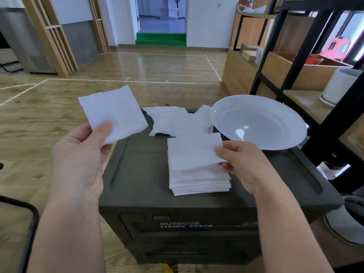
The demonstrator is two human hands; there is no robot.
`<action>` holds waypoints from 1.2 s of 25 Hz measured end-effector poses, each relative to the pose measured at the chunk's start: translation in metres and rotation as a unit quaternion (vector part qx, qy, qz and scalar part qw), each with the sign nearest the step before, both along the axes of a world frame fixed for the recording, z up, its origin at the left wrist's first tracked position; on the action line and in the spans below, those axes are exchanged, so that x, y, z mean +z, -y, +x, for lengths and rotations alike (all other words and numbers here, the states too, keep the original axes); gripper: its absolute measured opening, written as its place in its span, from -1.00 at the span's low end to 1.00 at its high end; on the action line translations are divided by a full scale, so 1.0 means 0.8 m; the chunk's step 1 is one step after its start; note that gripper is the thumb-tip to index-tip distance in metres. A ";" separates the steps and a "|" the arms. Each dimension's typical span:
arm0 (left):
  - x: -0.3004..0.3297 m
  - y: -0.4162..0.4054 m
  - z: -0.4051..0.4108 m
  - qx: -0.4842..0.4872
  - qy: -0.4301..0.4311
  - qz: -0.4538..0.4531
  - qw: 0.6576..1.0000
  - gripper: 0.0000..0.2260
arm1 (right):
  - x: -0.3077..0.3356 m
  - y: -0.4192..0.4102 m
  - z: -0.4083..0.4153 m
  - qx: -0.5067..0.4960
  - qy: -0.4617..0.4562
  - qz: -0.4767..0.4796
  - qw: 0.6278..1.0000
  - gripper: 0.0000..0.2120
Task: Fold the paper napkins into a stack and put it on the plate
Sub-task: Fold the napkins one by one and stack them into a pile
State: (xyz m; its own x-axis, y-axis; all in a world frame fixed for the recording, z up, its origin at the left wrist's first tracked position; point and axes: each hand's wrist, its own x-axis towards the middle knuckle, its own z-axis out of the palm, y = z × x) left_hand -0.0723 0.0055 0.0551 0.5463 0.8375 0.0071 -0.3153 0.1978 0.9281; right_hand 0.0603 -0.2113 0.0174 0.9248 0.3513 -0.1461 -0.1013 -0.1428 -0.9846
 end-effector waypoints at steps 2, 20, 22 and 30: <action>0.000 0.002 0.001 0.005 0.007 -0.004 1.000 -0.86 | -0.002 0.001 -0.003 -0.003 0.027 -0.056 0.998 -0.78; -0.018 0.038 0.026 -0.396 -0.191 0.186 0.879 -0.76 | 0.028 -0.009 -0.022 0.082 0.097 0.028 0.991 -0.75; -0.022 0.038 0.033 -0.400 -0.215 0.166 0.875 -0.77 | 0.024 -0.011 -0.019 0.024 0.072 0.055 0.996 -0.87; -0.043 0.057 0.065 -0.147 -0.253 0.128 0.948 -0.85 | 0.001 -0.013 -0.008 -0.115 0.087 -0.031 0.989 -0.93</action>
